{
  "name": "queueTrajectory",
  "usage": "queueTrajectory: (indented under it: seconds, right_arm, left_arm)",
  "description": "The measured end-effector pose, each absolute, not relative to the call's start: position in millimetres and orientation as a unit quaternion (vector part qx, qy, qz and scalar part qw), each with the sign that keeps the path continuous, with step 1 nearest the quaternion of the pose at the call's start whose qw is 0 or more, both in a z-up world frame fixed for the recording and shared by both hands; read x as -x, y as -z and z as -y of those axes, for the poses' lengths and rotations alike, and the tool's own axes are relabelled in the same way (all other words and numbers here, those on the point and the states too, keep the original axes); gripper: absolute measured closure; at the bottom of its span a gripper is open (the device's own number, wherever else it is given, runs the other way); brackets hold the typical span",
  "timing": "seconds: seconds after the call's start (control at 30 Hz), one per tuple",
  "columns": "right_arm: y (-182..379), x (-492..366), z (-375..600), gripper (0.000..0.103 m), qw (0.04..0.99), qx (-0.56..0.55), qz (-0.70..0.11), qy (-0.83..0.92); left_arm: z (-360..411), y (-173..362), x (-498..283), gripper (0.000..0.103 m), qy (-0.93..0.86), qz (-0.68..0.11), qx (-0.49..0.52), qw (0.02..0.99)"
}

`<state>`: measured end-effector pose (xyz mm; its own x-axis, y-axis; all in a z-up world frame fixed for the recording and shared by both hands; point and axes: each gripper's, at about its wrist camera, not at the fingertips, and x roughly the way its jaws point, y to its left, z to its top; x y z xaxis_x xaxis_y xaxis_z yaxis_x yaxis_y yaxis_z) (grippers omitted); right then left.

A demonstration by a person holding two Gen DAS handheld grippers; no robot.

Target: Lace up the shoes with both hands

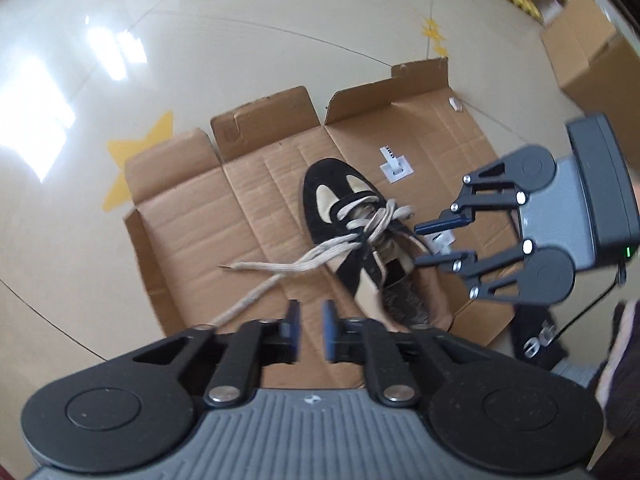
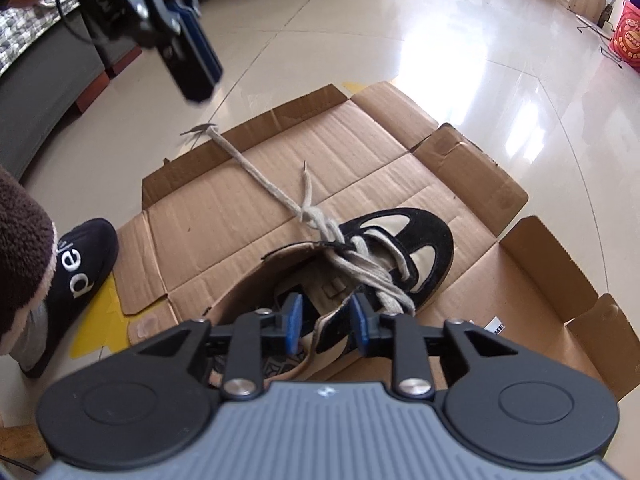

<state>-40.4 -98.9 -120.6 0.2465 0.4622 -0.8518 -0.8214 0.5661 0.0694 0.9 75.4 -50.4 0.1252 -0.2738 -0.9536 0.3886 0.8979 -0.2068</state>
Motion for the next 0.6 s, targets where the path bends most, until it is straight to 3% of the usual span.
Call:
queueTrajectory:
  seconds: [0.3,0.5,0.6]
  right_arm:
    - [116,28,98,0.077,0.774,0.185,-0.438,-0.417]
    - [119,24,94,0.085,0.770,0.187,-0.446,-0.417]
    - [121,22,91,0.085,0.768,0.188,-0.449,-0.417]
  left_arm:
    - [-101,105,-20,0.051,0.150,-0.650,0.186,0.722]
    - [-93,134,-6,0.051,0.158,-0.633,0.212,0.728]
    - [-103,156,-2,0.051,0.141,-0.621,0.308,0.707]
